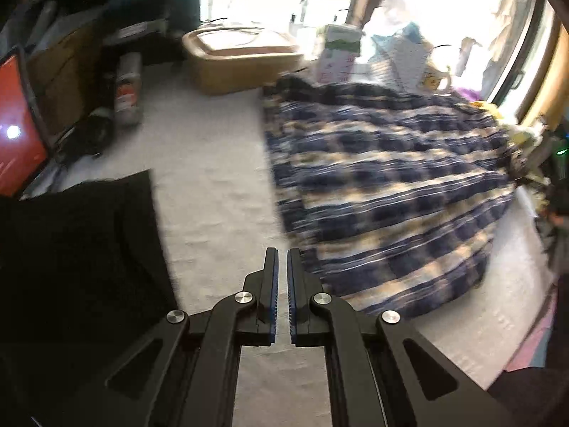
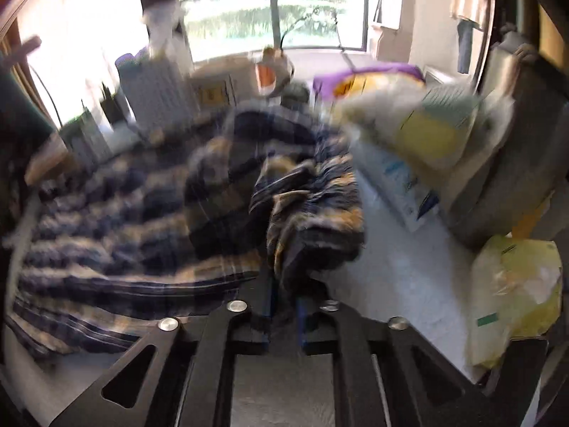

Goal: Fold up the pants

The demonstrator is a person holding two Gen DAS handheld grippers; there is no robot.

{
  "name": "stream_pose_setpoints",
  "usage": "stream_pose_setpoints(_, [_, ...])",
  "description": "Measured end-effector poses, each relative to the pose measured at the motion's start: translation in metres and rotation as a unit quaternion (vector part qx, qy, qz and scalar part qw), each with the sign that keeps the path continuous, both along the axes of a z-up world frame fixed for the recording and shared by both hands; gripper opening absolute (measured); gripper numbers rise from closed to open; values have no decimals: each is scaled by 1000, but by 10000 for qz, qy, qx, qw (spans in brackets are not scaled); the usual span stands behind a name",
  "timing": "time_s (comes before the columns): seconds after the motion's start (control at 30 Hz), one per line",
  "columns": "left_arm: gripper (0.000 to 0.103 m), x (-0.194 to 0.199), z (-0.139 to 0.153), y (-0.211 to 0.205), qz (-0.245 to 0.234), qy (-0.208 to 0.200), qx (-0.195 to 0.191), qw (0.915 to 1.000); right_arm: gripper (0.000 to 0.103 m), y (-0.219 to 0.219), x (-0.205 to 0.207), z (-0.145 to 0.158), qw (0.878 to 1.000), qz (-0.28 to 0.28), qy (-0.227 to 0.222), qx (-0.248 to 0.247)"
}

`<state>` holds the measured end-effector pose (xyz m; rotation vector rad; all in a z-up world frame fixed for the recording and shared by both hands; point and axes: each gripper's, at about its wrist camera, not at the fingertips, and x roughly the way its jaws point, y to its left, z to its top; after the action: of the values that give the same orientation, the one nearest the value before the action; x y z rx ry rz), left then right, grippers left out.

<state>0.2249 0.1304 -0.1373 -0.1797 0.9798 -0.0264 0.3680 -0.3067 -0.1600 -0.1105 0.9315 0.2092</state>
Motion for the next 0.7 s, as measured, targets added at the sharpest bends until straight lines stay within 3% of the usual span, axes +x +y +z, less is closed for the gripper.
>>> stream_pose_setpoints(0.07, [7, 6, 4, -8, -184, -72, -56, 9998, 63, -2, -9, 0, 9998, -12, -165, 55])
stream_pose_setpoints(0.13, [30, 12, 4, -17, -362, -96, -48, 9993, 77, -2, -17, 4, 9992, -141, -373, -14])
stream_pose_setpoints(0.2, [46, 20, 0, -22, -435, -114, -57, 9990, 78, -5, -25, 12, 9979, -312, -573, -42])
stream_pose_setpoints(0.3, [46, 30, -12, -26, -343, -3, 124, 9993, 78, -9, -39, 25, 9948, -508, -884, -66])
stream_pose_setpoints(0.37, [39, 33, -20, -26, -276, 37, 277, 9992, 78, -8, -45, 32, 9933, -528, -1025, -101])
stream_pose_setpoints(0.4, [19, 34, -24, -27, -235, 35, 362, 9991, 78, -7, -47, 35, 9928, -508, -1082, -96])
stream_pose_setpoints(0.43, [9, 33, -24, -27, -198, -52, 466, 9987, 78, -5, -48, 37, 9927, -478, -1102, -99])
stream_pose_setpoints(0.53, [4, 31, -24, -24, -167, -142, 447, 9988, 78, 2, -53, 36, 9935, -321, -1088, -126])
stream_pose_setpoints(0.7, [3, 25, -25, -16, -19, -192, 539, 9984, 78, 19, -53, 30, 9945, -125, -1039, -79])
